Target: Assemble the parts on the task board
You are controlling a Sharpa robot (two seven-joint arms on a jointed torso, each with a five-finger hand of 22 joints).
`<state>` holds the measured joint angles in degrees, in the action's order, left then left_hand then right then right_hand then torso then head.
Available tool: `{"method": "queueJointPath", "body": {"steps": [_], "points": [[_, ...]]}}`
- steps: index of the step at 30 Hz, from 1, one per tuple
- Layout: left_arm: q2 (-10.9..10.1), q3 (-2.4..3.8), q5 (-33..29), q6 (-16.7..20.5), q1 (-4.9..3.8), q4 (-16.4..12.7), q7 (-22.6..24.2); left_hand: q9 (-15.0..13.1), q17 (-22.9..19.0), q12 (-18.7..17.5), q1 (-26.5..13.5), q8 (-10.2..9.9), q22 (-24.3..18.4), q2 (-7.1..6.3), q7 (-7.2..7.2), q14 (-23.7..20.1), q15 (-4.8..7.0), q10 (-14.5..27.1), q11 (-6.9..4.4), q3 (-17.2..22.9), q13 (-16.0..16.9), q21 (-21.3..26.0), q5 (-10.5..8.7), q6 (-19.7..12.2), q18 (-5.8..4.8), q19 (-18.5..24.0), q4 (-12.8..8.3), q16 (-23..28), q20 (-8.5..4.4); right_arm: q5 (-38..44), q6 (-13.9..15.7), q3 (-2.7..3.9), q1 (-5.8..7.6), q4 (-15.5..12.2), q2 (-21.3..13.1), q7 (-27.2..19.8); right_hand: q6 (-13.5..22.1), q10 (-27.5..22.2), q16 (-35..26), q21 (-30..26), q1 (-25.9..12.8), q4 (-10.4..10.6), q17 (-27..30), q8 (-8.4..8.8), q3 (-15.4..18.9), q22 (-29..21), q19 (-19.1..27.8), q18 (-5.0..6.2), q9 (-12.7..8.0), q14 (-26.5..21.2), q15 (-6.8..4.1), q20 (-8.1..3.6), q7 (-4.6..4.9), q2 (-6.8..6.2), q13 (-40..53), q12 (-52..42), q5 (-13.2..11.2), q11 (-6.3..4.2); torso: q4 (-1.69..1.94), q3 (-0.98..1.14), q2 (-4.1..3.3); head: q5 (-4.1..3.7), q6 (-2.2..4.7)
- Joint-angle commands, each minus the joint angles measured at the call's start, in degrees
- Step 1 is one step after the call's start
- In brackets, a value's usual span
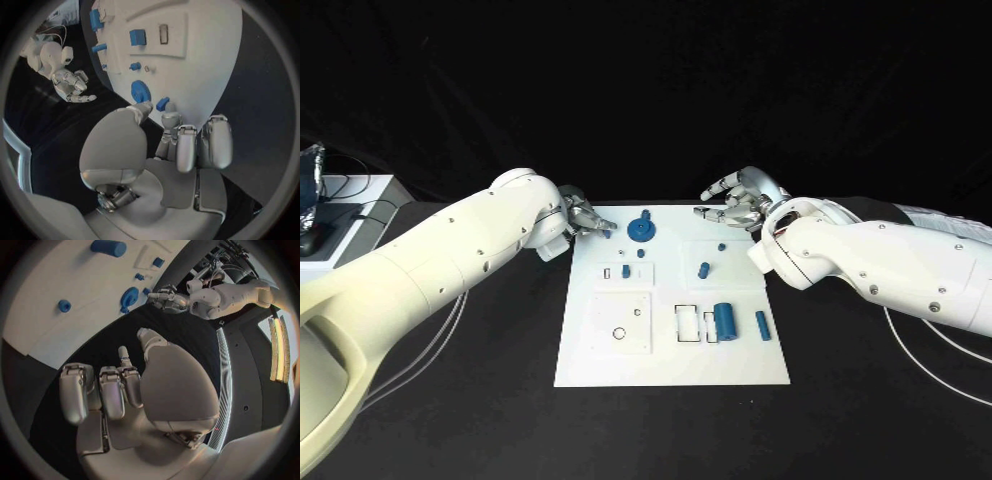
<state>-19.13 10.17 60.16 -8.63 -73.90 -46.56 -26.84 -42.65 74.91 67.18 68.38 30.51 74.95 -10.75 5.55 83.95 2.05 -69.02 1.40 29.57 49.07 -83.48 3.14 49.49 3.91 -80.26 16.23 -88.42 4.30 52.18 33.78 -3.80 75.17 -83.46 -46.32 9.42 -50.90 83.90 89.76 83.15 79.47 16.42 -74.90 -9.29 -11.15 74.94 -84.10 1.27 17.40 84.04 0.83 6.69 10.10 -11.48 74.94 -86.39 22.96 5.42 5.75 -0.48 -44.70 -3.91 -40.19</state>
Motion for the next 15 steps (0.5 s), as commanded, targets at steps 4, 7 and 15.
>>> {"method": "queueJointPath", "body": {"steps": [4,7,15], "points": [[0.23,-0.03,-0.35,-0.74,-0.09,0.07,0.46,-1.91,12.16,0.08,1.87,2.19,1.34,-0.12,-0.75,5.24,0.68,-0.07,-0.82,4.82,-0.01,-0.18,-0.03,-0.28,-0.57,0.00,-0.61,-0.38,-0.71,0.59,-0.35,0.03,0.01,0.03,0.04,-0.47,0.15,1.86,-0.28,-0.19,-0.57,0.04,-13.59,-0.25,-0.07,9.11,-2.68,0.55,0.10,5.57,-0.14,-0.23,-0.21,0.24,11.19,0.02,0.29,-0.35,-0.02,0.01,0.00,-0.04,-0.07],[0.23,-0.04,-0.35,-0.74,-0.08,0.05,0.62,-2.67,12.22,0.02,2.44,2.90,1.38,-0.12,-0.95,5.26,0.87,-0.14,-1.01,6.95,-0.05,-0.18,-0.02,-0.60,-0.58,-0.01,-1.19,-0.40,-0.87,0.59,-0.36,0.03,0.01,0.05,0.04,-0.47,0.15,1.86,-0.28,-0.19,-0.57,0.04,-13.59,-0.25,-0.07,9.11,-2.68,0.55,0.10,5.57,-0.14,-0.23,-0.21,0.24,11.19,0.02,0.29,-0.35,-0.03,0.01,0.00,-0.05,-0.09],[0.15,-0.08,-0.36,-0.54,-0.08,-0.51,1.77,-4.72,12.94,-1.41,3.32,4.65,0.99,0.46,-1.08,5.44,1.05,0.52,-1.22,14.77,-1.75,0.09,-0.02,-1.88,-0.48,0.41,-4.49,-0.70,-1.09,0.69,-0.51,0.03,0.01,0.20,0.09,-0.41,0.15,1.86,-0.28,-0.19,-0.57,0.04,-13.59,-0.25,-0.07,9.11,-2.68,0.55,0.10,5.57,-0.14,-0.23,-0.21,0.24,11.19,0.02,0.29,-0.35,0.00,0.02,-0.02,-0.02,-0.32]]}}
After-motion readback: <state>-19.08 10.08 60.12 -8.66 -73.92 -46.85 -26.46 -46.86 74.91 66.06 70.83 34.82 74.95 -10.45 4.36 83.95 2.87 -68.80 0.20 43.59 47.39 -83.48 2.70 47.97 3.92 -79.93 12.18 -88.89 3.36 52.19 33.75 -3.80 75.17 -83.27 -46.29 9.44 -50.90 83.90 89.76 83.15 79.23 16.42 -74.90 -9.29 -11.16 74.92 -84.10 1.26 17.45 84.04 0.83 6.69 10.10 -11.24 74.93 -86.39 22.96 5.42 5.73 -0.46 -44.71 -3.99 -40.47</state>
